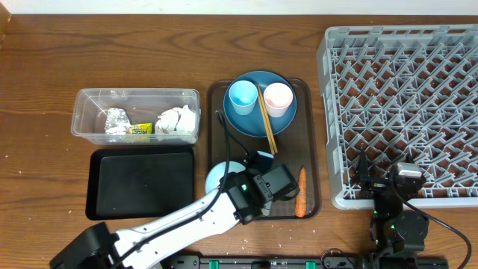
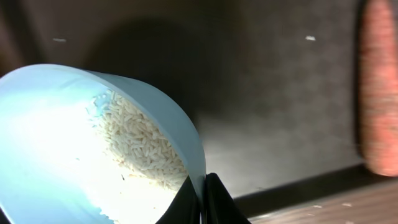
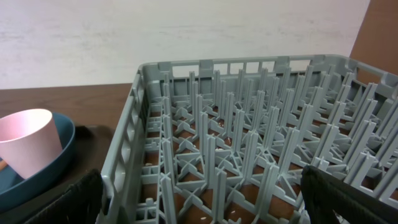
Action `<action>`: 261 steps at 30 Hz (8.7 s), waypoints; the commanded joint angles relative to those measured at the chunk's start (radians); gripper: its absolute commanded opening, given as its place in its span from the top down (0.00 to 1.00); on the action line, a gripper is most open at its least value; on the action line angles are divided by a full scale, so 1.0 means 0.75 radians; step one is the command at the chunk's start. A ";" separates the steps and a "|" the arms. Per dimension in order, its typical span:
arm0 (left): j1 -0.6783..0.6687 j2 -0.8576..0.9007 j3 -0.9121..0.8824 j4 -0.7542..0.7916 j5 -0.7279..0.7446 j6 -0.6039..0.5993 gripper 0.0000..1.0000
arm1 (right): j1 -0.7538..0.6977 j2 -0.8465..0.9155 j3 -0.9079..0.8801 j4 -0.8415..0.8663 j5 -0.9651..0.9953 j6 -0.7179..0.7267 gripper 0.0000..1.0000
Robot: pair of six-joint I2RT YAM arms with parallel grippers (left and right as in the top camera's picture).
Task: Sort waste into correct bins and load items into the dishwasher rack
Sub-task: 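Lift the bowl with the left gripper over the black tray, then tilt the bowl with the left gripper to pour rice onto the black tray, then carry the empty bowl back and set it on the brown tray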
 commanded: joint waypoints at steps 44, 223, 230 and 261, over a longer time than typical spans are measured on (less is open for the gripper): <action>0.878 -0.370 -0.007 -0.253 0.219 0.397 0.94 | -0.007 0.000 -0.002 -0.005 0.000 0.004 0.01; 2.337 -0.493 -0.170 -0.650 1.850 1.280 0.94 | -0.007 0.000 -0.002 -0.006 0.000 0.004 0.01; 2.156 -0.670 -0.170 -0.462 1.621 0.903 0.94 | -0.007 0.000 -0.002 -0.006 0.000 0.004 0.01; 0.550 -0.462 -0.171 0.272 0.578 0.105 0.94 | -0.007 0.000 -0.002 -0.005 0.000 0.004 0.01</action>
